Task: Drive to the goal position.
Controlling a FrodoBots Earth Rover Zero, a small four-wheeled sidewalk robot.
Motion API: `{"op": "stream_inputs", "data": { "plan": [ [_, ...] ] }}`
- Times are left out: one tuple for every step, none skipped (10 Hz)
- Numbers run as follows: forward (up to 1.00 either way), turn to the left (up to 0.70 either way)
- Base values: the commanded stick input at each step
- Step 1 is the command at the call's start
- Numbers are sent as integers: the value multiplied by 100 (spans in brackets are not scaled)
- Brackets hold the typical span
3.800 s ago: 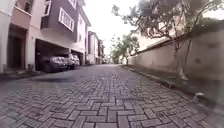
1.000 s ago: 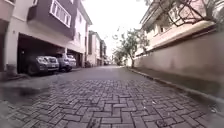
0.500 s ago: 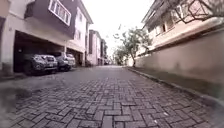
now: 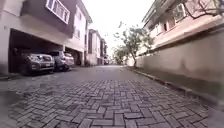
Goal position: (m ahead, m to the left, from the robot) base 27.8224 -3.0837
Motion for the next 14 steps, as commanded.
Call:
{"op": "stream_inputs", "data": {
  "plan": [
    [69, 3],
    [69, 3],
    [69, 3],
    [69, 3],
    [69, 3],
    [69, 3],
    [69, 3],
    [69, 3],
    [69, 3],
    [69, 3],
    [69, 3],
    [69, 3],
    [69, -4],
    [69, -17]
  ]
}}
